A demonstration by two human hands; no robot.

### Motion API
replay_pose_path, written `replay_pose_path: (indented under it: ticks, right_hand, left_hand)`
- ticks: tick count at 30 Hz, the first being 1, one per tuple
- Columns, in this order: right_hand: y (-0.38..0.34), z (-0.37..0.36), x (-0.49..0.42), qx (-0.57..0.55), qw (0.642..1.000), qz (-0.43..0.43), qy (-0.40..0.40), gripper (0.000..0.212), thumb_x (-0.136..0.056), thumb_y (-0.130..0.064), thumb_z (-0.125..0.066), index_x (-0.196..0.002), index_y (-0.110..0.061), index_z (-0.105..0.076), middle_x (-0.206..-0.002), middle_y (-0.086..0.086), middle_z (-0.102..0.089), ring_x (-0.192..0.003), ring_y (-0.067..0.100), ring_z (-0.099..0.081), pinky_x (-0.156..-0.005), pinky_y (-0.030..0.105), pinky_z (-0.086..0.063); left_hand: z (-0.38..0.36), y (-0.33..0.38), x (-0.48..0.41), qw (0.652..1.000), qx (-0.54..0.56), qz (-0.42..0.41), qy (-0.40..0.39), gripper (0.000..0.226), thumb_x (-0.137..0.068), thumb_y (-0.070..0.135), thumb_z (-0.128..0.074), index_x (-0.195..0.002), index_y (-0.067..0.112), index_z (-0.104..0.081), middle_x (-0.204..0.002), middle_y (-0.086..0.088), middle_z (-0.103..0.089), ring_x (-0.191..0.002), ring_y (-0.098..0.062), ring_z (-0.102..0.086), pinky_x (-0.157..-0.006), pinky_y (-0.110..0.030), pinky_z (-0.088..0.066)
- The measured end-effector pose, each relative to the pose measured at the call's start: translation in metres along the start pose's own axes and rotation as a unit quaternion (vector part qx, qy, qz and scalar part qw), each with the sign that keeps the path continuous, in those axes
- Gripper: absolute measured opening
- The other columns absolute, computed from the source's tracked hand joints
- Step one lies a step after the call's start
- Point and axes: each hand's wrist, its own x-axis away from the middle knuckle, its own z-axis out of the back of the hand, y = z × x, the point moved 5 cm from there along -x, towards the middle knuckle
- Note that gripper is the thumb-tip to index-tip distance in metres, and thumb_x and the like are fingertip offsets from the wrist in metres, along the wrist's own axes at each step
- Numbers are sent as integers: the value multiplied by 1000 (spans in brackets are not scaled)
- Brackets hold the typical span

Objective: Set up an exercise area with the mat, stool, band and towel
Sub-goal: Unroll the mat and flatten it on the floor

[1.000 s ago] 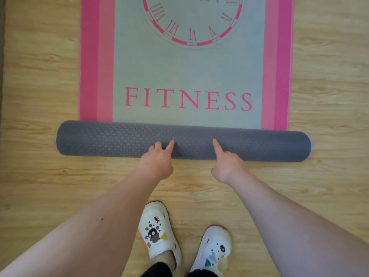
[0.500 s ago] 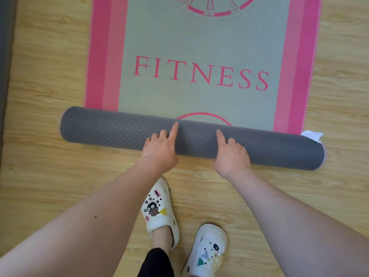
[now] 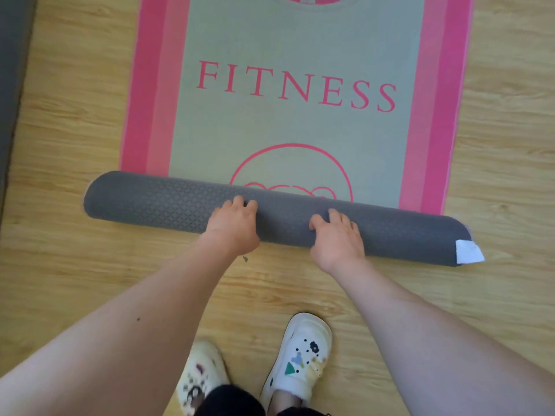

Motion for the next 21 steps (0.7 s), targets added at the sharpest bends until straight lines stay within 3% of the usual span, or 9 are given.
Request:
replay_pose_path:
  ticks: [5, 9, 14, 17, 19, 21]
  right_hand:
    - [7, -29, 16, 6, 1000, -16, 22, 73, -87, -14, -51, -151, -23, -18, -136, 9, -45, -124, 30, -47, -109, 38, -30]
    - [8, -59, 35, -14, 999, -50, -17, 83, -90, -15, -49, -156, -20, 0, -137, 8, -48, -123, 28, -50, -109, 38, -31]
    - [5, -80, 59, 18, 998, -57, 25, 70, -88, -9, -49, -152, -21, -21, -134, 11, -42, -125, 28, -40, -105, 36, -32]
    - [2, -83, 68, 11, 997, -57, 50, 57, -87, -10, -52, -142, -20, -38, -149, 13, -26, -139, 29, -23, -113, 37, -23]
    - [-1, -90, 75, -10, 998, -57, 30, 51, -88, -11, -52, -138, -17, -41, -160, 12, -11, -148, 28, -8, -118, 39, -16]
    - [-4, -98, 83, -31, 997, -64, 3, 51, -88, -9, -50, -138, -15, -41, -161, 10, -11, -149, 26, -7, -119, 39, -15]
  left_hand:
    - [-28, 5, 9, 998, -48, 4, -32, 87, -85, 34, -58, -152, 30, -2, -134, -15, -40, -120, -35, -48, -92, -43, -44]
    - [-57, 1, 24, 998, -24, -4, -56, 83, -88, 27, -51, -152, 32, 2, -132, -13, -51, -117, -33, -54, -90, -43, -45]
    - [-74, 0, 48, 999, -25, -33, 14, 66, -87, 25, -55, -146, 26, -25, -136, -12, -31, -130, -31, -30, -98, -45, -42]
    - [-78, -3, 55, 998, -8, -57, 22, 55, -86, 22, -55, -137, 24, -36, -153, -14, -12, -142, -32, -9, -105, -50, -34]
    - [-87, -4, 64, 997, 15, -69, -16, 50, -86, 20, -55, -133, 22, -39, -152, -15, -15, -141, -33, -12, -105, -51, -35]
    - [-98, -3, 76, 996, 10, -78, -39, 48, -85, 19, -53, -131, 19, -39, -147, -14, -23, -136, -34, -22, -102, -50, -38]
